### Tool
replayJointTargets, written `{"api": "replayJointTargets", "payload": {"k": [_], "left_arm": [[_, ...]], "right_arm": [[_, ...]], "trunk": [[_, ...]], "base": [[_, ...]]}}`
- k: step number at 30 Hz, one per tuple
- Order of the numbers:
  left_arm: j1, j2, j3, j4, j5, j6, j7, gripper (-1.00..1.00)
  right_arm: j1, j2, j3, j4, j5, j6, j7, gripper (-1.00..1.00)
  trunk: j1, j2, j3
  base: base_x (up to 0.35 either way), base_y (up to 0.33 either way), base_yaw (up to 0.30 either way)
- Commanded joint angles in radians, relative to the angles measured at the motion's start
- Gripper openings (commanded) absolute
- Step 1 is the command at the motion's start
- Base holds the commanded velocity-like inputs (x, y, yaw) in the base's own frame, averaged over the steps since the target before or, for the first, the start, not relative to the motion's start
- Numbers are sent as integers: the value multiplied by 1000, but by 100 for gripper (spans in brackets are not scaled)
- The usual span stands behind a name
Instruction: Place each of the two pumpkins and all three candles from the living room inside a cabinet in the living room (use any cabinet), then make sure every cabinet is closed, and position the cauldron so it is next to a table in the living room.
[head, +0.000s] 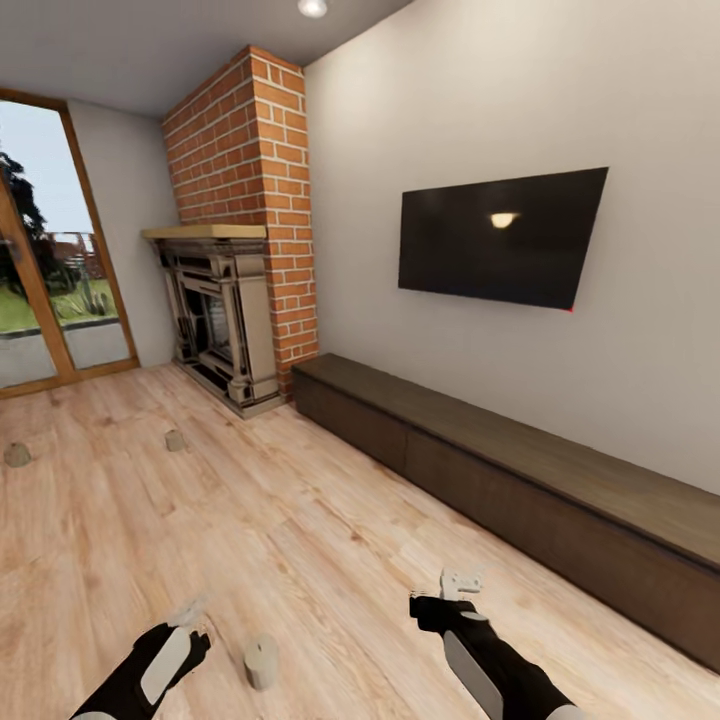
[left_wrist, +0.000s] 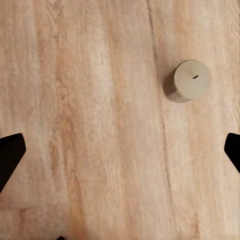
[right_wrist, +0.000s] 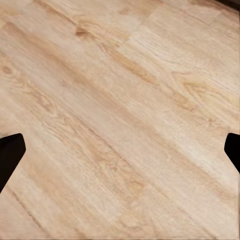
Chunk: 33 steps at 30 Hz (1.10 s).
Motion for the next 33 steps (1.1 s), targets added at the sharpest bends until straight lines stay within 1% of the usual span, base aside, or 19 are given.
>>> {"api": "replayJointTargets", "payload": {"k": [1, 6, 12, 13, 16, 18, 21, 25, 33], "left_arm": [[0, -2, -3, 19, 9, -9, 6, 100], [3, -4, -6, 49, 9, -20, 5, 100], [8, -3, -6, 54, 11, -21, 1, 100], [9, -2, -6, 57, 10, -21, -7, 100], [9, 4, -8, 85, 7, -21, -63, 100], [8, 8, -10, 115, 4, -21, -135, 100], [8, 12, -11, 128, 2, -21, -176, 100], [8, 13, -12, 132, 2, -21, -190, 100], [9, 13, -13, 132, 3, -21, -193, 100]], "right_arm": [[-1, 0, 6, 21, -6, -2, -7, 100], [-1, 1, 8, 83, -3, -61, -1, 100], [2, 0, 8, 96, 2, -80, 1, 100], [3, 0, 8, 98, 3, -81, 1, 100], [4, -1, 8, 112, 4, -100, 2, 100], [4, -1, 8, 134, 5, -146, 5, 100], [4, 0, 9, 174, 6, -190, 6, 100], [4, 1, 10, 196, 6, -206, 6, 100], [4, 1, 10, 203, 6, -210, 6, 100]], "trunk": [[0, -1, -2], [0, -1, -7], [0, -1, -13], [0, -1, -14], [0, -1, -15], [0, -1, -15], [0, -1, -15], [0, -1, -15], [0, -1, -15]], "base": [[0, 0, 233], [4, 8, 231], [169, 157, 202], [228, 210, 96], [235, 216, 42], [239, 219, 19], [240, 222, 126], [194, 264, 239], [114, 313, 266]]}}
